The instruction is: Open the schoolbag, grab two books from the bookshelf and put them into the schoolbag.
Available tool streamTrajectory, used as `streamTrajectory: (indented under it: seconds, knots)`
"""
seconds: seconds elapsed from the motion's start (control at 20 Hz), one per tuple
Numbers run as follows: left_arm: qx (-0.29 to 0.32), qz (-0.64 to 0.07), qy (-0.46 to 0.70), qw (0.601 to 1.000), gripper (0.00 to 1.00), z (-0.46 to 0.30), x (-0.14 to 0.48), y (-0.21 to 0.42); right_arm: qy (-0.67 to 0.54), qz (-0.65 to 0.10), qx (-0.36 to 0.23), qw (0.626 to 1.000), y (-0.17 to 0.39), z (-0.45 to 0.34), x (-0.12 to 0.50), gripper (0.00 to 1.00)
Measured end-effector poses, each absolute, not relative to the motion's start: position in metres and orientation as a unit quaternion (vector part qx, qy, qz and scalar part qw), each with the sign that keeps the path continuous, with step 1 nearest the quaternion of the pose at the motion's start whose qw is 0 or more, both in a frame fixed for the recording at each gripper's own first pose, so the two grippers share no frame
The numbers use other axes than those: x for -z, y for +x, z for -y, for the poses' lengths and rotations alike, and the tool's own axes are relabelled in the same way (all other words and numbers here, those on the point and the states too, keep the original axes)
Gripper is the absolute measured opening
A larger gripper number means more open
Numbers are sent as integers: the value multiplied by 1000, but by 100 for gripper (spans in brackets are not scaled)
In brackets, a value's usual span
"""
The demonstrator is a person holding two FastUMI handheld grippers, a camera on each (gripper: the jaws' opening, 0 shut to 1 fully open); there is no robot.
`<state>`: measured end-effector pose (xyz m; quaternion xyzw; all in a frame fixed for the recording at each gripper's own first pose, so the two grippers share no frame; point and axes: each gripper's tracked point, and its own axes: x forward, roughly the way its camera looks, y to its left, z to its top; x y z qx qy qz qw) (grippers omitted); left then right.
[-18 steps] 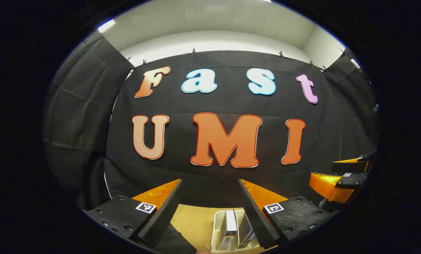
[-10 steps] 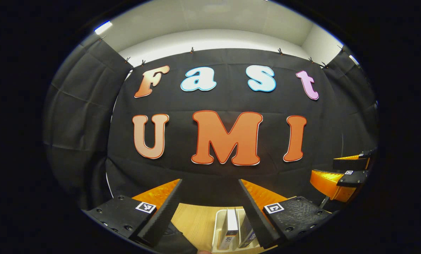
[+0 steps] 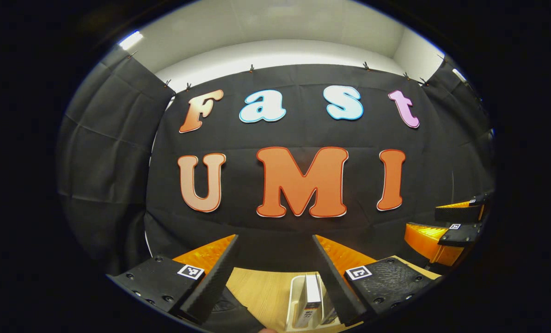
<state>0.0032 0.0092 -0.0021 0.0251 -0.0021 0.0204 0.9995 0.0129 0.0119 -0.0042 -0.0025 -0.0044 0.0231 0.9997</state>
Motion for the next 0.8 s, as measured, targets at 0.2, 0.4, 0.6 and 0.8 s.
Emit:
streamTrajectory:
  seconds: [0.2,0.4,0.6,0.8]
  knots:
    - [-27,-1,28,999,94,-15,4,0,-4,-1,-23,1000,14,-13,7,94]
    - [-30,3,37,999,94,-16,0,-3,-5,0,-22,1000,12,-13,8,94]
    - [-27,3,46,999,94,-15,4,-4,-4,-7,-21,1000,8,-14,13,94]
    - [-16,3,61,998,95,-9,9,-3,-2,-14,-14,1000,7,-8,18,94]
